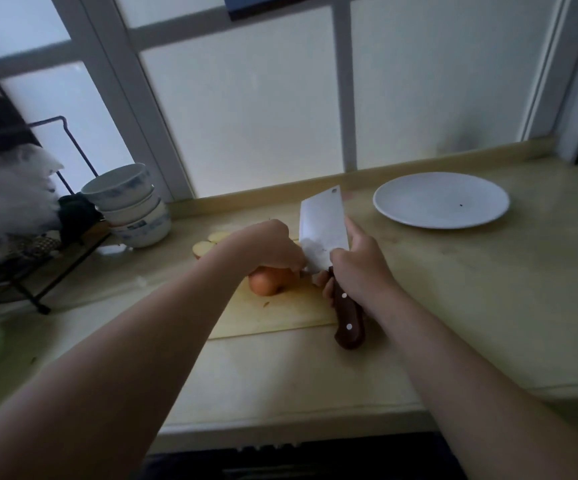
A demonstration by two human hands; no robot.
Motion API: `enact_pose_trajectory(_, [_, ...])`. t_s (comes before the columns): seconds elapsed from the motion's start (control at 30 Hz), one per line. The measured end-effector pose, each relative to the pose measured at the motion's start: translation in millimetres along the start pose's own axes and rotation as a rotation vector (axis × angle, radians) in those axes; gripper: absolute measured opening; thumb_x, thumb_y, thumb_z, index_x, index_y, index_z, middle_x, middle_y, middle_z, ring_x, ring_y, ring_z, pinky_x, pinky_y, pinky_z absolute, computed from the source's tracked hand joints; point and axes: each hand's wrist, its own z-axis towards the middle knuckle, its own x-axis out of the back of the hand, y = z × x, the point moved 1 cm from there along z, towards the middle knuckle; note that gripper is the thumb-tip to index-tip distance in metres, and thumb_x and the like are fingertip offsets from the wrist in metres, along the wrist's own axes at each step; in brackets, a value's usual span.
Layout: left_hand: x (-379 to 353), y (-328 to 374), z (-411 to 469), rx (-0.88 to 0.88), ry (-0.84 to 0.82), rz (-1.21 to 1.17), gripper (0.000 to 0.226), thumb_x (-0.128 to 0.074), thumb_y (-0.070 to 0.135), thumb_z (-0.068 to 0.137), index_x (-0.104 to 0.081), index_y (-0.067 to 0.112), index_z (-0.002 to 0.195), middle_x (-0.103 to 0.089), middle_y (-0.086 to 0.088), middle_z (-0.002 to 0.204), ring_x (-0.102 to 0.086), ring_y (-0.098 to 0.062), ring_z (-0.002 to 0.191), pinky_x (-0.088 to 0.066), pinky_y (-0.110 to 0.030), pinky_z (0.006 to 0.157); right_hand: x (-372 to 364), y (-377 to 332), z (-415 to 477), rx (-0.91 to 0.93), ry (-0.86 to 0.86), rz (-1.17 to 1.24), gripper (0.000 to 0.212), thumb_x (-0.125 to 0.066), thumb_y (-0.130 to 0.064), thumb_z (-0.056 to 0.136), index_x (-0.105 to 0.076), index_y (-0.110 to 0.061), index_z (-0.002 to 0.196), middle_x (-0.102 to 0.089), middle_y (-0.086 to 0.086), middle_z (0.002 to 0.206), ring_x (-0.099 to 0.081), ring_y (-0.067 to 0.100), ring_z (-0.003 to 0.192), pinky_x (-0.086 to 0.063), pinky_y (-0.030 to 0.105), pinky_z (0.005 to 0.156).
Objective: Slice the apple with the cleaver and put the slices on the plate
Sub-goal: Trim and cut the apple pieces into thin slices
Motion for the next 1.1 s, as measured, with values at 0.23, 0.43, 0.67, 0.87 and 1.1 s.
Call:
enact_pose_trajectory(0.23, [10, 20, -9, 0.054, -0.131, 0.140, 0.037, -0.063, 0.022, 0.093, -0.051, 0.008, 0.125, -0.054, -0.010, 0.094, -0.059, -0.025, 0.078, -0.056, -0.034, 0.075, 2, 1, 0, -0.007, -0.029, 0.031, 0.086, -0.031, 0.003, 0.083, -0.030, -0.033, 0.162, -0.071, 0.029, 0.083, -0.056, 0.025, 0.046, -0.050, 0.033, 0.042])
enact_pose_trajectory(0.43, [10, 20, -10, 0.146, -0.181, 0.083, 0.055, -0.065, 0.021, 0.089, -0.043, 0.004, 0.137, -0.052, -0.026, 0.126, -0.066, -0.045, 0.096, -0.058, -0.049, 0.089, 1, 2, 1, -0.006, -0.053, 0.031, 0.087, -0.031, 0.002, 0.085, -0.028, -0.036, 0.163, -0.071, 0.032, 0.084, -0.056, 0.026, 0.047, -0.051, 0.034, 0.043])
enact_pose_trajectory(0.67, [6, 24, -11, 0.075, -0.086, 0.125, 0.024, -0.063, 0.023, 0.090, -0.049, 0.007, 0.099, -0.053, -0.010, 0.082, -0.058, -0.026, 0.066, -0.054, -0.035, 0.068, 2, 2, 2, 0.003, -0.054, 0.016, 0.084, -0.033, 0.002, 0.085, -0.031, -0.033, 0.162, -0.070, 0.032, 0.082, -0.056, 0.025, 0.044, -0.051, 0.033, 0.042])
enact_pose_trajectory(0.87, [7, 27, -15, 0.068, -0.095, 0.193, 0.018, -0.062, 0.021, 0.086, -0.050, 0.010, 0.080, -0.057, -0.010, 0.072, -0.057, -0.023, 0.058, -0.045, -0.029, 0.053, 2, 3, 3, 0.013, -0.045, 0.011, 0.083, -0.033, 0.003, 0.085, -0.032, -0.030, 0.162, -0.070, 0.028, 0.078, -0.056, 0.023, 0.042, -0.050, 0.031, 0.041])
enact_pose_trajectory(1.1, [8, 31, -21, 0.048, -0.102, 0.221, 0.013, -0.058, 0.020, 0.091, -0.053, 0.012, 0.081, -0.054, -0.006, 0.074, -0.053, -0.020, 0.058, -0.041, -0.027, 0.053, 2, 3, 2, 0.017, -0.068, 0.030, 0.076, -0.034, 0.002, 0.088, -0.039, -0.028, 0.158, -0.067, 0.019, 0.072, -0.053, 0.022, 0.042, -0.049, 0.032, 0.041])
